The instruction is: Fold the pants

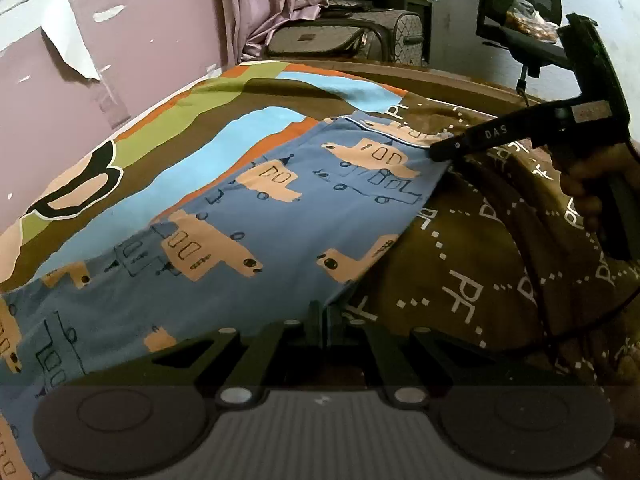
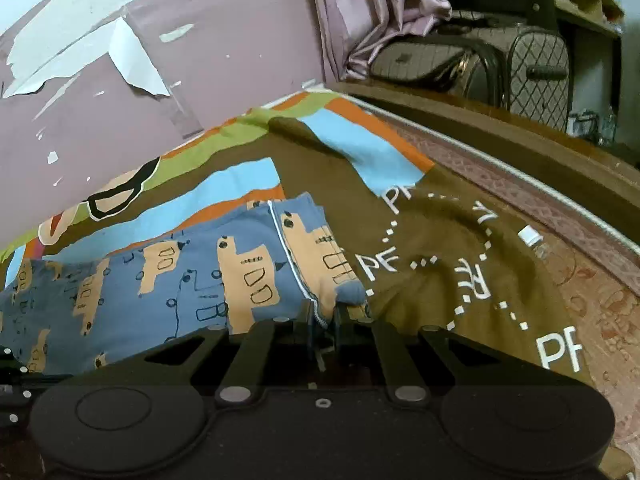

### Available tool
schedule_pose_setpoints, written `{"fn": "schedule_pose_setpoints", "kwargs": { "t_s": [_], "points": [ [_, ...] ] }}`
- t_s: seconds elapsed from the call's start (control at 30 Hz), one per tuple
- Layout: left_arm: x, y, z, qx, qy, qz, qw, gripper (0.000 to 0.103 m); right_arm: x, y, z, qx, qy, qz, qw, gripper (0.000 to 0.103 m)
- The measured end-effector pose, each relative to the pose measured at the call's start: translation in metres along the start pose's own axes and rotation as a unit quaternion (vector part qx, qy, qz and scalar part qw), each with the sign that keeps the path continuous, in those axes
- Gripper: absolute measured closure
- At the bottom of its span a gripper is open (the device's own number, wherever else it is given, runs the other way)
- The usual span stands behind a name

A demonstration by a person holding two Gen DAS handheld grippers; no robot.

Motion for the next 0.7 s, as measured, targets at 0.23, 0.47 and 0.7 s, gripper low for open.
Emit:
{"fn": "schedule_pose_setpoints", "kwargs": {
  "t_s": [0.23, 0.47, 0.7],
  "points": [
    [0.002, 0.009, 0.003, 0.027, 0.013, -0.031, 0.9991, 0.087, 0.005, 0.001, 0.008, 0.009, 0.02, -0.028, 0.999, 0.075],
    [0.007, 0.077, -0.048, 0.04, 0.069, -0.032, 0.9963, 0.045, -0.011, 0.016, -0.012, 0.027, -0.028, -0.152, 0.988, 0.028],
    [0.016, 0.201, -0.083, -0.114, 0.082, -0.131, 0.9814, 0.041, -0.046, 0.107, 0.036, -0.183, 0.037, -0.24, 0.952, 0.028]
  ]
}}
Point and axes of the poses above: each gripper's, at about its wrist camera, not at the fingertips, and z roughly the way its jaws point, y to its left, x to its underside, the point moved 3 cm from there along z, roughly the way its jaws point, and after that the axes turned 7 degrees about z, right-handed, at the moved point
